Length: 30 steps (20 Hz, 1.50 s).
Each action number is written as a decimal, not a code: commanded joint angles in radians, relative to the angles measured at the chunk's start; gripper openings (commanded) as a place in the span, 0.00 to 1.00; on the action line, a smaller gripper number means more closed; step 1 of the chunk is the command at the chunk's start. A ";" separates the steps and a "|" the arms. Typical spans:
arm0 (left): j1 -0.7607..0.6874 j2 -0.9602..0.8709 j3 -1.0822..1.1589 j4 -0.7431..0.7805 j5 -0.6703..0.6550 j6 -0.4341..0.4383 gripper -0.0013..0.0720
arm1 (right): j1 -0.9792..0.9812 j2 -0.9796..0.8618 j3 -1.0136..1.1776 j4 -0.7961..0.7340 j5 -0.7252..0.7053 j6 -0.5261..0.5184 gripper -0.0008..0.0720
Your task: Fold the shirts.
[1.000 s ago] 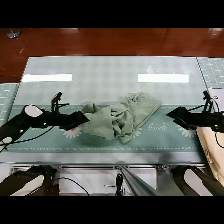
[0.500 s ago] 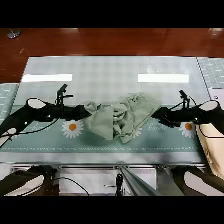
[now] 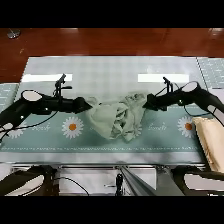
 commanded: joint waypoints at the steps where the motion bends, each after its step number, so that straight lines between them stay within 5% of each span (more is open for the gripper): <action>1: 0.060 0.051 0.118 -0.050 -0.051 0.002 0.06 | -0.023 0.003 0.251 -0.032 0.109 0.002 0.04; 5: 0.152 0.175 0.445 -0.220 0.038 0.098 0.06 | -0.045 0.075 0.799 -0.088 0.145 0.069 0.04; 9: 0.214 0.302 0.731 -0.153 0.140 0.106 0.06 | -0.045 0.200 1.201 -0.156 0.238 0.080 0.04; 14: 0.361 0.552 0.827 0.095 0.140 0.063 0.06 | -0.045 0.586 1.109 -0.378 0.281 0.071 0.04; 19: 0.483 0.766 0.822 0.427 -0.030 -0.116 0.06 | -0.045 0.837 1.006 -0.546 0.436 0.144 0.04; 22: 0.504 0.785 0.720 0.396 -0.314 -0.244 0.06 | -0.045 0.913 0.866 -0.557 0.512 0.189 0.04; 25: 0.501 0.786 0.427 0.235 -0.510 -0.262 0.06 | -0.045 0.937 0.634 -0.557 0.510 0.217 0.04; 30: 0.383 0.769 -0.147 0.155 -0.407 -0.180 0.06 | -0.045 0.838 0.217 -0.511 0.250 0.228 0.04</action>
